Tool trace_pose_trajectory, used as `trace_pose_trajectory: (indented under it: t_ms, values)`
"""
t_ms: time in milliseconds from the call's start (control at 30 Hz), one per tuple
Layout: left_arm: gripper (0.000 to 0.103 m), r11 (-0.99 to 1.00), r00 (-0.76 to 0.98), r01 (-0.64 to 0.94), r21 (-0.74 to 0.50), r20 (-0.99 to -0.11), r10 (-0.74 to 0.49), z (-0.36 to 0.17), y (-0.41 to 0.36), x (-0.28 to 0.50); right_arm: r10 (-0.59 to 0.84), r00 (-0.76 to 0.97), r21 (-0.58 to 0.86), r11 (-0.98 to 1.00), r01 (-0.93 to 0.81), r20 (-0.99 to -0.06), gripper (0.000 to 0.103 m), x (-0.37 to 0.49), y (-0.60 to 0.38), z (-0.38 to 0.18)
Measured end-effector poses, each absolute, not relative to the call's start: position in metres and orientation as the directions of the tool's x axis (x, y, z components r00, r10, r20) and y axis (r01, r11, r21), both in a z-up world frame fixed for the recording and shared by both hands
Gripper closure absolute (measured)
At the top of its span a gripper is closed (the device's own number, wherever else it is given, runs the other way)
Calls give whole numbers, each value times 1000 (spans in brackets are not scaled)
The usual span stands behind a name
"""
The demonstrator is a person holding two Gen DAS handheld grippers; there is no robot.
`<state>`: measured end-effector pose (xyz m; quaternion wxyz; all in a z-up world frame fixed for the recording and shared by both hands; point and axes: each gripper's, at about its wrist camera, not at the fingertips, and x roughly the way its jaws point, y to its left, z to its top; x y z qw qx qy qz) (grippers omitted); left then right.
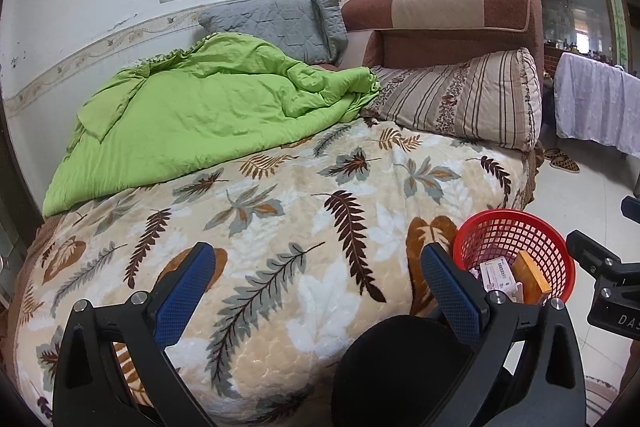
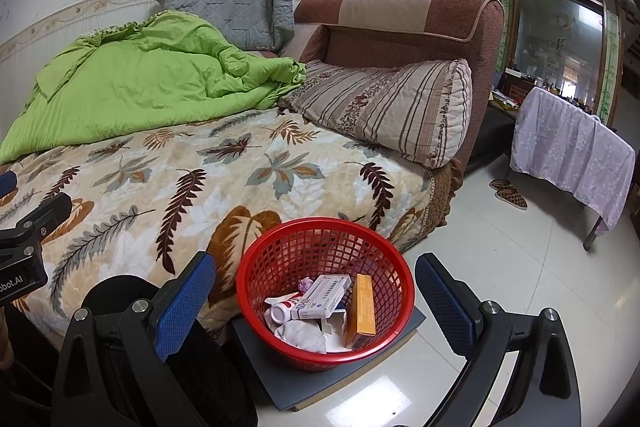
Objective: Collect trash
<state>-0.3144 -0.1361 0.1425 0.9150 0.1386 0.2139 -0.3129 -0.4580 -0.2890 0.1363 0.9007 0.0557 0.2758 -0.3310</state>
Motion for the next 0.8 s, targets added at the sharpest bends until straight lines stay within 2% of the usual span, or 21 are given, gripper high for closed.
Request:
trace_pose_trajectory:
  t_ms: [800]
  values:
    - [1,761,704,639,113,-485,-519,141,-135,-313,-562,625,-91,778,621,-542,2,-454,-289,134]
